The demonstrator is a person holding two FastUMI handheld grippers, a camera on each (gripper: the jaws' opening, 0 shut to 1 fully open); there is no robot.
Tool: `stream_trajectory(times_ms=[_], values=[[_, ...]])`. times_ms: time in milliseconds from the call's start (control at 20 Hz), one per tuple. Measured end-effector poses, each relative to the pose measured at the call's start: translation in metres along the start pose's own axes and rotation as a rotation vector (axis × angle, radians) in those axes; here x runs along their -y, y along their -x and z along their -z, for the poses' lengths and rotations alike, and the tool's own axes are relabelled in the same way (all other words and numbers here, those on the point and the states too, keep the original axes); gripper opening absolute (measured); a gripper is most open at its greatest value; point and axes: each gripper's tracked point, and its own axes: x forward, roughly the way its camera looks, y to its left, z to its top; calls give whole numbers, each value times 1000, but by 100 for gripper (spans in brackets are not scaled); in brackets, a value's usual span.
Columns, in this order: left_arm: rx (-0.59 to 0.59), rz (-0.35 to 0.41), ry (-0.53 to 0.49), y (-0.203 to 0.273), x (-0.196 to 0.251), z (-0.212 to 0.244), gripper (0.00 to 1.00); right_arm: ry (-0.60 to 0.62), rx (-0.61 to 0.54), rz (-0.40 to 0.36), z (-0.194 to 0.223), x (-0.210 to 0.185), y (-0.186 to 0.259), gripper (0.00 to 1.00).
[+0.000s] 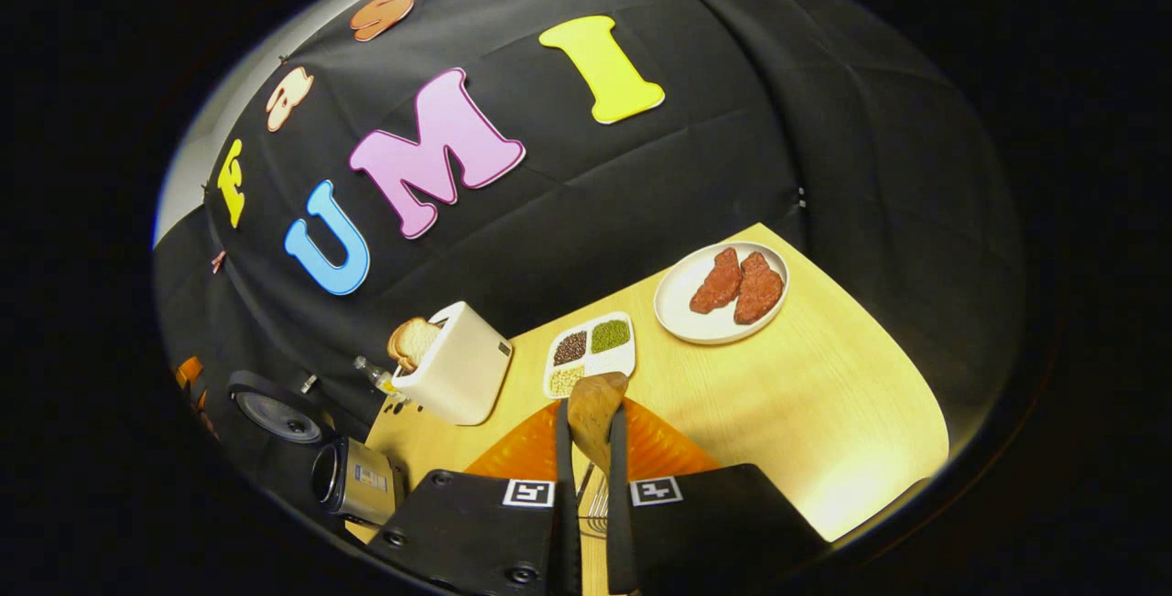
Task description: Close the left gripper, press the button to open the rice cooker; take a wooden spoon from the chopstick holder with the right hand, scoop a spoonful of rice and pour it into the rice cooker, then put the wooden spoon back into the chopstick holder.
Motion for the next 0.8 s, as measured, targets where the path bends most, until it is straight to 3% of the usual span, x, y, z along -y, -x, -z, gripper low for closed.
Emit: stream_trajectory(times_ms=[300, 350, 400, 450, 500, 550, 650, 700, 750, 800], values=[[-5, 10, -13, -7, 16, 1, 89, -53, -4, 23, -1, 16, 0, 20], [-4, 10, -7, -7, 16, 1, 89, -62, -3, 31, -1, 21, 1, 17], [-5, 9, -1, -7, 16, 2, 89, -69, -6, 42, 0, 26, 2, 25], [-6, 7, 5, -8, 15, 2, 89, -75, -7, 54, 2, 33, 2, 26], [-8, 5, 10, -9, 14, 4, 89, -87, -9, 56, 3, 36, 5, 22], [-10, 2, 14, -10, 12, 5, 89, -103, -15, 56, 3, 37, 11, 31], [-13, -4, 24, -11, 8, 6, 89, -112, -29, 61, 8, 41, 16, 40], [-15, -8, 31, -12, 6, 8, 89, -109, -23, 62, 8, 44, 20, 55], [-18, -11, 39, -12, 3, 8, 89, -106, -21, 64, 9, 44, 19, 49], [-19, -13, 43, -12, 2, 9, 89, -107, -29, 63, 13, 43, 20, 62]])
